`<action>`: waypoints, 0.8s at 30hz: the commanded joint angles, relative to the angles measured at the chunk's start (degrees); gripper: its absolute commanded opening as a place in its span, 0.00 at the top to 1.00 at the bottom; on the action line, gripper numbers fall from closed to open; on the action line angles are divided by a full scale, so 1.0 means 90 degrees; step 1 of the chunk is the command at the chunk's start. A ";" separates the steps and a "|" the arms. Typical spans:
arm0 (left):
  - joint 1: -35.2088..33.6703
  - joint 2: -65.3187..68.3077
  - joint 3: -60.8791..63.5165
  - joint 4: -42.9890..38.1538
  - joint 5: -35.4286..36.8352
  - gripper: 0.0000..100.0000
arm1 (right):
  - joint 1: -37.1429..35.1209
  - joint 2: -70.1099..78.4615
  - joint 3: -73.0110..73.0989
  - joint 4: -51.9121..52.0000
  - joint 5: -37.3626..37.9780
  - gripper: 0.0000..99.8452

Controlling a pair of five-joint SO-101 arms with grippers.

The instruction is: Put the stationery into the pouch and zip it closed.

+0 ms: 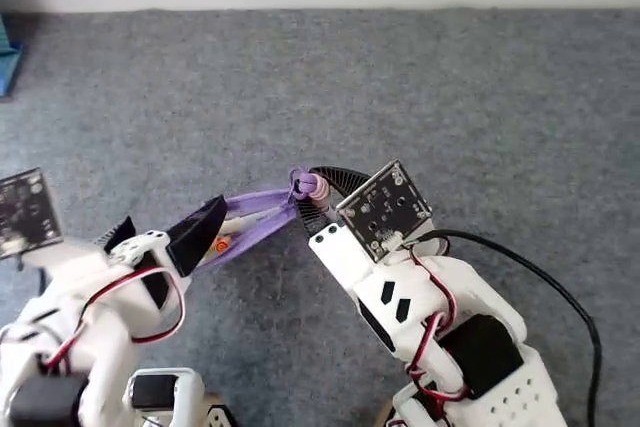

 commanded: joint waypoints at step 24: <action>0.1045 -0.1114 0.0933 0.0576 -0.0645 0.77 | 0.0073 0.0904 -0.1299 0.0063 -0.0371 0.99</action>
